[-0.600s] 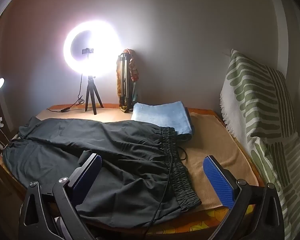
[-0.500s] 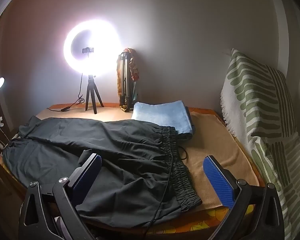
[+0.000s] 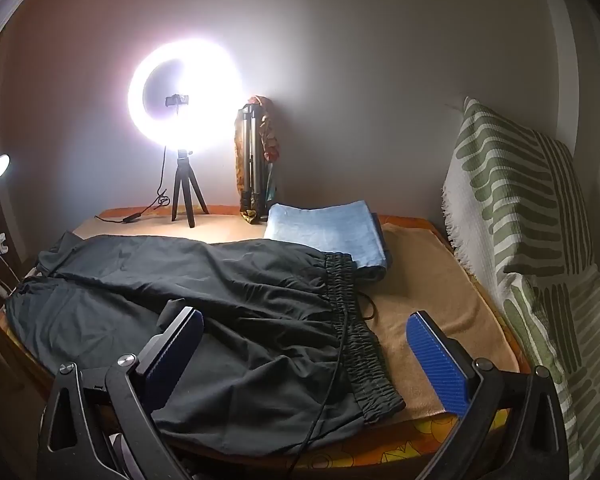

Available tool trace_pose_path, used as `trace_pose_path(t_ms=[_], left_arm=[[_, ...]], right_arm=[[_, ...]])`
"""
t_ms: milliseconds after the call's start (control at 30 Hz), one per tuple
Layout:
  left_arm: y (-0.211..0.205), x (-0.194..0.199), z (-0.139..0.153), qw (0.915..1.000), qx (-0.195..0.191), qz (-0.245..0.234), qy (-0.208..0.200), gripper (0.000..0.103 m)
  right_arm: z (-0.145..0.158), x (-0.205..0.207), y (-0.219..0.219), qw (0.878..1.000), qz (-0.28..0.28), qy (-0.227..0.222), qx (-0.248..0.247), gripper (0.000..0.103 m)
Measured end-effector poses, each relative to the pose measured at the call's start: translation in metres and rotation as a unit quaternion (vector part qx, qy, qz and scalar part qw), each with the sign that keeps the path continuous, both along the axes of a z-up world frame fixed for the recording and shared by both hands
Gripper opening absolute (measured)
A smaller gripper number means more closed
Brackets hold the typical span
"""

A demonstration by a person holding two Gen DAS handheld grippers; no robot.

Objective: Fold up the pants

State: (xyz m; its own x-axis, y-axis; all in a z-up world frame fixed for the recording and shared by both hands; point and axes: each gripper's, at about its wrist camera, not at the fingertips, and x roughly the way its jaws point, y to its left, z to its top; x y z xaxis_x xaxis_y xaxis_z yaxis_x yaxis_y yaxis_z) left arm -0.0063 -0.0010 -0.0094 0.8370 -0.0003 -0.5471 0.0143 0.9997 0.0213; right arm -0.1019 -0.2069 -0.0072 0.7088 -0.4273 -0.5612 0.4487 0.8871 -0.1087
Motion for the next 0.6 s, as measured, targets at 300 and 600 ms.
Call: trace_pose_path(t_ms=[300,600], left_arm=[[0.0024,0.0015,0.0035,1.0000,0.000,-0.006,0.001,0.103],[0.0022,0.0043,0.0050,1.0000,-0.001,-0.005,0.003,0.103]], right_arm=[[-0.0034,-0.0016,-0.0009,1.000,-0.001,-0.001,-0.001,0.103],[-0.0038,-0.0013,-0.0012,1.000,-0.001,-0.001,0.000,0.103]])
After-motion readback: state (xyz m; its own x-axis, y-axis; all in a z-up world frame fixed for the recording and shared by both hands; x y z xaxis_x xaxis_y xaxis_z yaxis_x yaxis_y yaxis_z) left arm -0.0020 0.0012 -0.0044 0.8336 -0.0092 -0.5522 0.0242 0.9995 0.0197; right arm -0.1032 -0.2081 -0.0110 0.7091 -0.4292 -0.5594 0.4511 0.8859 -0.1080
